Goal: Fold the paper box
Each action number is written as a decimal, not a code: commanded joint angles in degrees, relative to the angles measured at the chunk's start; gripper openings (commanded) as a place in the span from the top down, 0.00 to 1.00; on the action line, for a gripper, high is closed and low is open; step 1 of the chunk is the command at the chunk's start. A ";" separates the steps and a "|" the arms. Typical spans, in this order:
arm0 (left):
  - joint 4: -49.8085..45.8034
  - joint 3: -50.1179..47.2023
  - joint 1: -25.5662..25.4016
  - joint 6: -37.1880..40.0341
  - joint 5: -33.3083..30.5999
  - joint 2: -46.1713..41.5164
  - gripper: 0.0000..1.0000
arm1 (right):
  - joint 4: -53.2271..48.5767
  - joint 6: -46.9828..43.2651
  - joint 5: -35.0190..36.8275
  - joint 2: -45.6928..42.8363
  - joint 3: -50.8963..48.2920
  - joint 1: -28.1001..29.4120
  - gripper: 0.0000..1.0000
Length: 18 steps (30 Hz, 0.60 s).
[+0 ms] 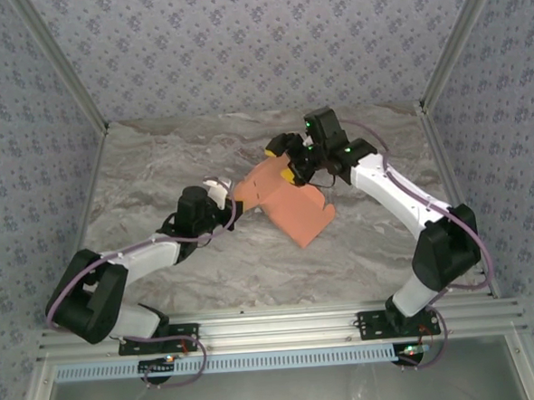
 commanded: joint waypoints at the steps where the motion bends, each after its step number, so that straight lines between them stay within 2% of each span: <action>1: -0.06 -0.32 -0.37 2.82 -0.95 -1.91 1.00 | 0.10 6.79 -0.49 2.59 0.88 2.26 0.28; 5: 0.18 -0.58 -0.37 3.45 -0.99 -1.88 1.00 | 0.63 8.07 0.43 5.83 2.19 3.27 0.34; 10: 0.00 -0.92 -0.34 3.97 -1.98 -1.51 1.00 | -0.76 5.95 2.63 8.57 4.14 2.64 0.49; 13: 0.60 -1.20 -0.32 3.84 -2.22 -1.02 1.00 | -1.67 4.83 3.59 9.21 4.27 2.51 0.65; 18: 0.72 -0.93 -0.26 3.82 -1.92 -0.52 1.00 | -1.91 4.16 4.51 9.53 3.32 2.23 0.70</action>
